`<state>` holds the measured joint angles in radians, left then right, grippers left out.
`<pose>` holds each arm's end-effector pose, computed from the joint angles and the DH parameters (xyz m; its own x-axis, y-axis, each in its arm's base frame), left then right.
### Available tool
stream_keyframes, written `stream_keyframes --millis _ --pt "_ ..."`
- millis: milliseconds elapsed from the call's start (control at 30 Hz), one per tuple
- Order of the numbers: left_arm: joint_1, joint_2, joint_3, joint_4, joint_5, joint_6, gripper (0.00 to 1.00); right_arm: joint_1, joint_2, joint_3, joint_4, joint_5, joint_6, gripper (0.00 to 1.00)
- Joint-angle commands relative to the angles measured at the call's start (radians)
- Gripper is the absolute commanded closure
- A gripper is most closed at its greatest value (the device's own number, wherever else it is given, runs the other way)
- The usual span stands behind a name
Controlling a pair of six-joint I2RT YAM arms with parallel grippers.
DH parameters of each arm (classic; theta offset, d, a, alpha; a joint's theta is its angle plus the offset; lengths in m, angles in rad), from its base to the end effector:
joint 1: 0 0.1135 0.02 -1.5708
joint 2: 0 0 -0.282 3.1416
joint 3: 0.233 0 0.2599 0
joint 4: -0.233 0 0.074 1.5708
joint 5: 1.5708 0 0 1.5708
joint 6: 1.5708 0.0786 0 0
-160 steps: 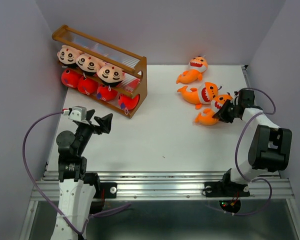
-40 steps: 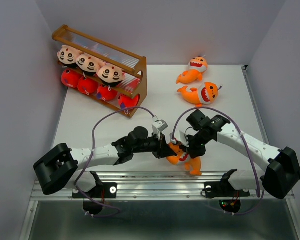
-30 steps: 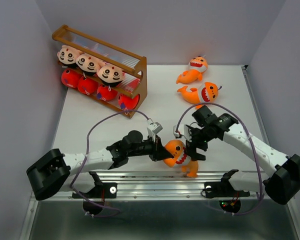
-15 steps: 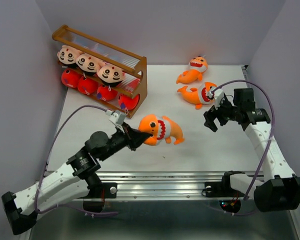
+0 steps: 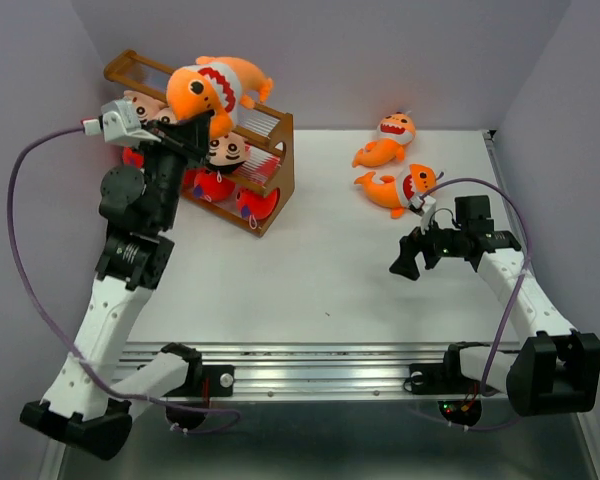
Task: Place and organize the stuffed toys onto the shelf
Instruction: Place the stuffed toy onto shelf
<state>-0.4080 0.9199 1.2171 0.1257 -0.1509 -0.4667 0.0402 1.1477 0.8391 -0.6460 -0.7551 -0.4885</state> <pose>0.1990 -0.0732 0.5315 0.2166 -0.5782 -0.7866 0.4074 0.7857 -0.4654 0.2369 0.0634 0.2439 -0.5206 -0.3630 -0.7728 -0.7580 0.6131 0.2227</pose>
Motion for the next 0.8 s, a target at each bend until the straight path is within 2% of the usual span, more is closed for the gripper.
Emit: stream_keyframes --millis 0,33,67,133,333,533,767 --pt "0.176 0.173 0.091 0.159 0.138 -0.114 1.0 -0.008 0.0 -0.003 0.068 -0.064 0.011 0.0" --pt "0.248 0.204 0.113 0.196 0.167 -0.172 1.0 -0.008 0.001 -0.003 0.066 -0.056 0.011 0.0" --pt "0.274 0.232 0.127 0.23 0.222 -0.196 1.0 -0.008 0.0 -0.005 0.066 -0.05 0.01 0.0" --pt "0.323 0.316 0.174 0.297 0.228 -0.237 1.0 -0.008 -0.005 -0.011 0.066 -0.036 0.005 0.0" --pt "0.385 0.499 0.291 0.357 0.102 -0.26 1.0 -0.008 -0.039 -0.021 0.069 -0.004 -0.009 0.0" --pt "0.491 0.608 0.306 0.431 0.094 -0.345 1.0 -0.008 -0.069 -0.031 0.074 0.023 -0.01 0.0" --pt "0.592 0.675 0.282 0.485 0.185 -0.398 1.0 -0.008 -0.068 -0.029 0.075 0.022 -0.015 0.0"
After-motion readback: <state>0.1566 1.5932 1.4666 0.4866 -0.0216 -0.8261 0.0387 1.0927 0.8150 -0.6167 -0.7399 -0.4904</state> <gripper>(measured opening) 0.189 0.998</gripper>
